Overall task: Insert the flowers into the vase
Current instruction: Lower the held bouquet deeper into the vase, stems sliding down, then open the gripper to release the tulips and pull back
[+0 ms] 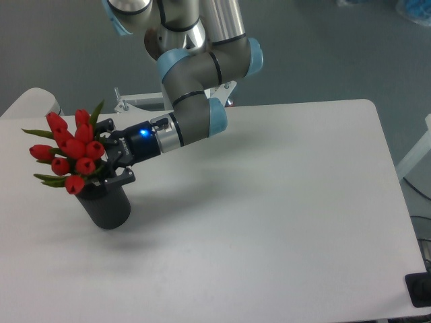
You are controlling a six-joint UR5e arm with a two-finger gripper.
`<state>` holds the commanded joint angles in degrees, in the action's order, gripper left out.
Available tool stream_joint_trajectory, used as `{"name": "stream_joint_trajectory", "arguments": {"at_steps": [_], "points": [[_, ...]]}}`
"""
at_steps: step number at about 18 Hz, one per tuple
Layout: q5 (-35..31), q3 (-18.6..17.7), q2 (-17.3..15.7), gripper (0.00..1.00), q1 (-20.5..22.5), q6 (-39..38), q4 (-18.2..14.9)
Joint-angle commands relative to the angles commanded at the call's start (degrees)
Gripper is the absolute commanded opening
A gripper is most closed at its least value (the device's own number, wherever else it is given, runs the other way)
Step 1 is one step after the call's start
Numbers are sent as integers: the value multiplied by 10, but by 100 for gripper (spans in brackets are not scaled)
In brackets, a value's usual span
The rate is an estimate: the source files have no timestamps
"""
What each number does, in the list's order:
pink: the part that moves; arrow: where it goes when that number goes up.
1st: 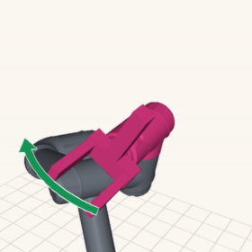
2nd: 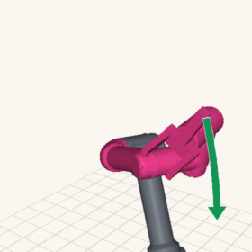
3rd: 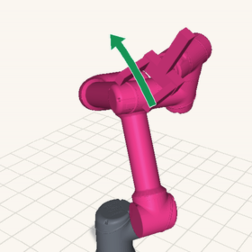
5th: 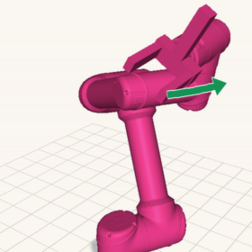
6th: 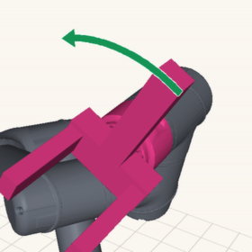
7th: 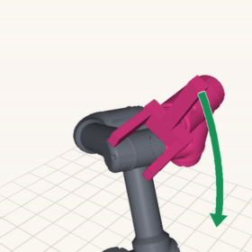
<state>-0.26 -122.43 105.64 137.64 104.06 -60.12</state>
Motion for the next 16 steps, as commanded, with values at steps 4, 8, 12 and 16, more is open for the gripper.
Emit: {"name": "stream_joint_trajectory", "arguments": {"at_steps": [4,8,12,16], "points": [[-4,-4,-1,81,2,-3,-1],[-7,-6,-2,81,6,-4,0],[-7,-9,-3,81,17,-4,-1],[-8,-10,-7,82,39,-9,-2]]}}
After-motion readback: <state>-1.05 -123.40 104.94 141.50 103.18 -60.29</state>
